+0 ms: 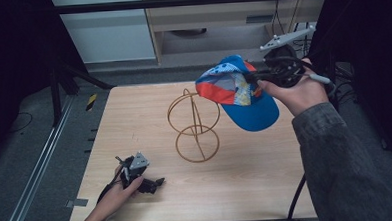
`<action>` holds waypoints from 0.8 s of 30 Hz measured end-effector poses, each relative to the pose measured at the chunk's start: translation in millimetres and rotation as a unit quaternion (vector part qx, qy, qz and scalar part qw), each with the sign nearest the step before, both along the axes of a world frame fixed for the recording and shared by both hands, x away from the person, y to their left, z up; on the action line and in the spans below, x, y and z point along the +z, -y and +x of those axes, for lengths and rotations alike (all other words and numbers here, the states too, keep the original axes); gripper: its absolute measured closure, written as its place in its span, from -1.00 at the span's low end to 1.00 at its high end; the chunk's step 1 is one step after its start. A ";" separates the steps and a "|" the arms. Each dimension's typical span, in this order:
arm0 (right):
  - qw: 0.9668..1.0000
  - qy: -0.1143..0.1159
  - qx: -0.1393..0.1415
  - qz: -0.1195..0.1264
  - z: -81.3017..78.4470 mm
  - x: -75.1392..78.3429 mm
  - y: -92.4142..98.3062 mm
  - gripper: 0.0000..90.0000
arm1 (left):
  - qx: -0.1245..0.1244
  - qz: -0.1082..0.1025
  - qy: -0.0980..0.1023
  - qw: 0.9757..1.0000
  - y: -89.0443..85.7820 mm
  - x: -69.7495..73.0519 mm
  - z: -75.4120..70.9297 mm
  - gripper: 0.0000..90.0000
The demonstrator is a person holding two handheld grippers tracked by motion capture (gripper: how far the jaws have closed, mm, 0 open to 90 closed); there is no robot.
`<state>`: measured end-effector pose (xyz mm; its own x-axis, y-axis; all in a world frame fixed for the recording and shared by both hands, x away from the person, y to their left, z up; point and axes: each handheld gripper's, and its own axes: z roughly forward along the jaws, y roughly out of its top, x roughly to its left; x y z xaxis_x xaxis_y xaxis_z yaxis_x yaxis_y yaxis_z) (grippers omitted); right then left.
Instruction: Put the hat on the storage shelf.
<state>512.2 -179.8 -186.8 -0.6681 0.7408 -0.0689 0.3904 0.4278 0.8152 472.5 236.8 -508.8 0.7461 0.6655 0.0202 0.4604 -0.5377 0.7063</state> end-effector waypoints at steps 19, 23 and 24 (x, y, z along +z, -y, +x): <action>0.999 -0.013 0.045 -0.002 43.6 10.7 -65.9 1.00 | -0.002 -0.001 0.000 1.000 0.0 -0.1 0.4 -1.00; 0.999 -0.016 0.049 -0.007 48.5 10.8 -75.1 1.00 | -0.002 -0.001 0.000 1.000 0.0 -0.1 0.4 -1.00; 0.999 -0.019 0.050 -0.008 49.3 10.7 -77.3 1.00 | -0.002 -0.001 0.000 1.000 0.0 -0.1 0.4 -1.00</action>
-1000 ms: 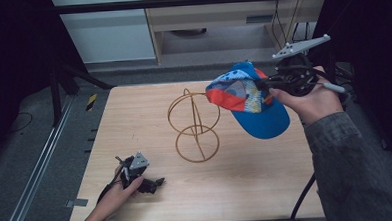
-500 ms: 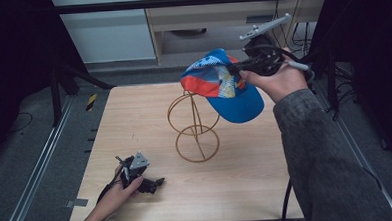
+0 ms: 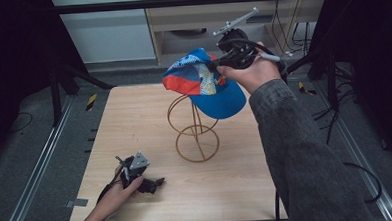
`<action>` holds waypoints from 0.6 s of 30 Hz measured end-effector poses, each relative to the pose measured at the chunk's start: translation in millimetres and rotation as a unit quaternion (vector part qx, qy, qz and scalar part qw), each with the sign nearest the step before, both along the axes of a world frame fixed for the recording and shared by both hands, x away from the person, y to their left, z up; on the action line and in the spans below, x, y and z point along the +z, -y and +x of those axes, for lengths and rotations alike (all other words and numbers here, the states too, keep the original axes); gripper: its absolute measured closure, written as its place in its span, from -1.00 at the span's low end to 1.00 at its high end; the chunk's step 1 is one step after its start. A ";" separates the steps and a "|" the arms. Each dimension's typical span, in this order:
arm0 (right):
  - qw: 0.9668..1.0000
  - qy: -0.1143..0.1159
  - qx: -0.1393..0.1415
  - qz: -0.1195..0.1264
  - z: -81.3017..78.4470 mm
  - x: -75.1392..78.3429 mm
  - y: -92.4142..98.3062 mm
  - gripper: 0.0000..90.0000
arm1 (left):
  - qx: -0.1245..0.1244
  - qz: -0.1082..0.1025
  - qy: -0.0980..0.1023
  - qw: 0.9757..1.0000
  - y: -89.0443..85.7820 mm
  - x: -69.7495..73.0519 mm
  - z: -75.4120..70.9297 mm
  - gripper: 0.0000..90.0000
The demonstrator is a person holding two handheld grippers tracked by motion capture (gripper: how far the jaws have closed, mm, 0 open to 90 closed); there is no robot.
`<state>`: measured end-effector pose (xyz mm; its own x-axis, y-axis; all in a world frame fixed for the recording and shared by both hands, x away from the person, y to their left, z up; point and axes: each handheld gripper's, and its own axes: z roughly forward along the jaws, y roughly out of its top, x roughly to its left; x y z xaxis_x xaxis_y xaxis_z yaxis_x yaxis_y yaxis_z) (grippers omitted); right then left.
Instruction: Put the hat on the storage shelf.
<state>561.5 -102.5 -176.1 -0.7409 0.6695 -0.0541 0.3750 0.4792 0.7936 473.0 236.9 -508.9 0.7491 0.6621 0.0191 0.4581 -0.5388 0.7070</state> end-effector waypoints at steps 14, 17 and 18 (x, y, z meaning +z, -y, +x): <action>1.000 -0.019 0.012 -0.020 13.1 -11.9 -20.8 1.00 | 0.000 0.000 0.000 1.000 0.0 0.0 0.0 -1.00; 0.999 -0.025 0.015 -0.021 15.4 -16.5 -24.8 1.00 | 0.000 0.000 0.000 1.000 0.0 0.0 0.0 -1.00; 0.999 -0.027 0.018 -0.023 16.0 -18.5 -27.2 1.00 | 0.000 0.000 0.000 1.000 0.0 0.0 0.0 -1.00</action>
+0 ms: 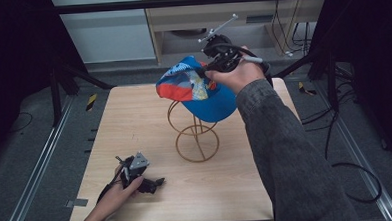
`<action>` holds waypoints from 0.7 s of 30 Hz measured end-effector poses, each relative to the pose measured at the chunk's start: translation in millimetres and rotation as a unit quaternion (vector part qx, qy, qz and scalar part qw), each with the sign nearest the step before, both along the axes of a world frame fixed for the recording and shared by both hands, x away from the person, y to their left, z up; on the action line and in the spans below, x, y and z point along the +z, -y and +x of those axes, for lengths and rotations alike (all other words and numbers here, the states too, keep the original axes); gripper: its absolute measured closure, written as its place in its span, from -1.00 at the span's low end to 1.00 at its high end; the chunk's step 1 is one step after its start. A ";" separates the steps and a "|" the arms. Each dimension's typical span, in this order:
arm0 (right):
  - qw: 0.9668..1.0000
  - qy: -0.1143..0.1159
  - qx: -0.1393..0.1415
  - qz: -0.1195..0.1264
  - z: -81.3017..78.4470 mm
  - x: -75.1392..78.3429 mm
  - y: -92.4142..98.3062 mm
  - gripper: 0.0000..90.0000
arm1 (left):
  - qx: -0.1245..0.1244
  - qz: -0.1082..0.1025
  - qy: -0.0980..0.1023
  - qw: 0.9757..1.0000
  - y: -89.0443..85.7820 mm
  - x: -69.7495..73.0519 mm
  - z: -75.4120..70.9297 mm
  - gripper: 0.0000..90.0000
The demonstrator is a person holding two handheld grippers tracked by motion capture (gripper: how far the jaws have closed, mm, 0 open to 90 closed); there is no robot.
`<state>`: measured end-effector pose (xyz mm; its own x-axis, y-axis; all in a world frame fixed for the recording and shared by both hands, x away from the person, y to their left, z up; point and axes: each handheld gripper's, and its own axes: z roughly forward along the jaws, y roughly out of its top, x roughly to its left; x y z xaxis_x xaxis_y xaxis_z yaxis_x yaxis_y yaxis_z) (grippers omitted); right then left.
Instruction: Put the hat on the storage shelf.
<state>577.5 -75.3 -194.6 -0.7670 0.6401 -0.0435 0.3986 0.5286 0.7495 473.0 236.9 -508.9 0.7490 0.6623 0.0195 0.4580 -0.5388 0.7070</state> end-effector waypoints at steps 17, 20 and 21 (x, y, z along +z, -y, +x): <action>0.999 -0.019 0.015 -0.031 8.1 -21.1 -25.6 1.00 | 0.000 0.000 0.000 1.000 0.0 0.0 0.0 -1.00; 0.999 -0.023 0.018 -0.034 8.9 -23.5 -30.2 1.00 | 0.000 0.000 0.000 1.000 0.0 0.0 -0.1 -1.00; 0.999 -0.025 0.019 -0.036 9.1 -24.7 -32.2 0.99 | 0.000 0.000 0.000 1.000 0.0 0.0 -0.1 -1.00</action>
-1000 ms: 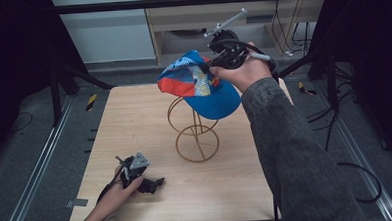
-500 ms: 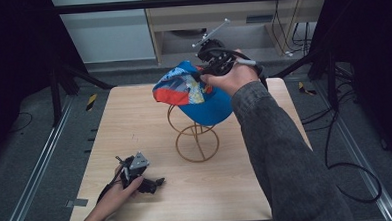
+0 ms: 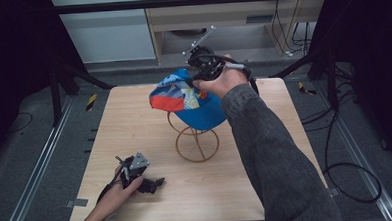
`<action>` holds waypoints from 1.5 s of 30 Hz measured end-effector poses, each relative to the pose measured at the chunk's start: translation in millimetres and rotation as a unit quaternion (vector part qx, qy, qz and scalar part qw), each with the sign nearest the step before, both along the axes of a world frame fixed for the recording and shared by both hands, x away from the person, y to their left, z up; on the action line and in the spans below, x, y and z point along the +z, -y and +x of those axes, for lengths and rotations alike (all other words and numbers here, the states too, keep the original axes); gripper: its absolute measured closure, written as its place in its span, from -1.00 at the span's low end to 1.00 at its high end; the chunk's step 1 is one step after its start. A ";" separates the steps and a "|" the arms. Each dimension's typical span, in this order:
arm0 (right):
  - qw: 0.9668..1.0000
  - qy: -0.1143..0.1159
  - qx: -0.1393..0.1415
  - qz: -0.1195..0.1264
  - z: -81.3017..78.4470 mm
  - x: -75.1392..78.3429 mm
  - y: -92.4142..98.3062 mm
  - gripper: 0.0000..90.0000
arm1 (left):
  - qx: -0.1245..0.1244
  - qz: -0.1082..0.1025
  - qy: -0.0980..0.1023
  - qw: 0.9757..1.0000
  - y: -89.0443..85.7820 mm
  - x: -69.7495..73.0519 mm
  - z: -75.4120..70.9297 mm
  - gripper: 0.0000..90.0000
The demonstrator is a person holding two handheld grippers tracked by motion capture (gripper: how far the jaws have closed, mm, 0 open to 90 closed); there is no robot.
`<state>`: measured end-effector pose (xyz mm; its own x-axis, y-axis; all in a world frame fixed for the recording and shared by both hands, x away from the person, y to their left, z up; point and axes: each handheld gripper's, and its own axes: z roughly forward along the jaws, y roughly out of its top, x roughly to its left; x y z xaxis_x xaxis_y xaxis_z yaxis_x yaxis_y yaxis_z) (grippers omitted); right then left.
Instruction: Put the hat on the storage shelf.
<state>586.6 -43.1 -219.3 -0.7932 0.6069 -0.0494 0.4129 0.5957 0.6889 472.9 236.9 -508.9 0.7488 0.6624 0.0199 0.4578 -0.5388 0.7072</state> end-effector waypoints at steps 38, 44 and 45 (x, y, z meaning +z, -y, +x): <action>1.000 -0.016 0.020 -0.012 -5.2 -13.2 -9.9 0.82 | 0.000 0.000 0.000 1.000 -0.1 0.0 -0.1 -1.00; 1.000 -0.018 0.014 -0.009 -5.7 -14.7 -8.1 0.61 | 0.000 0.000 0.000 1.000 -0.1 0.0 -0.1 -1.00; 1.000 -0.018 0.014 -0.009 -6.1 -14.7 -7.8 0.57 | 0.000 0.000 0.000 1.000 -0.1 0.0 -0.1 -1.00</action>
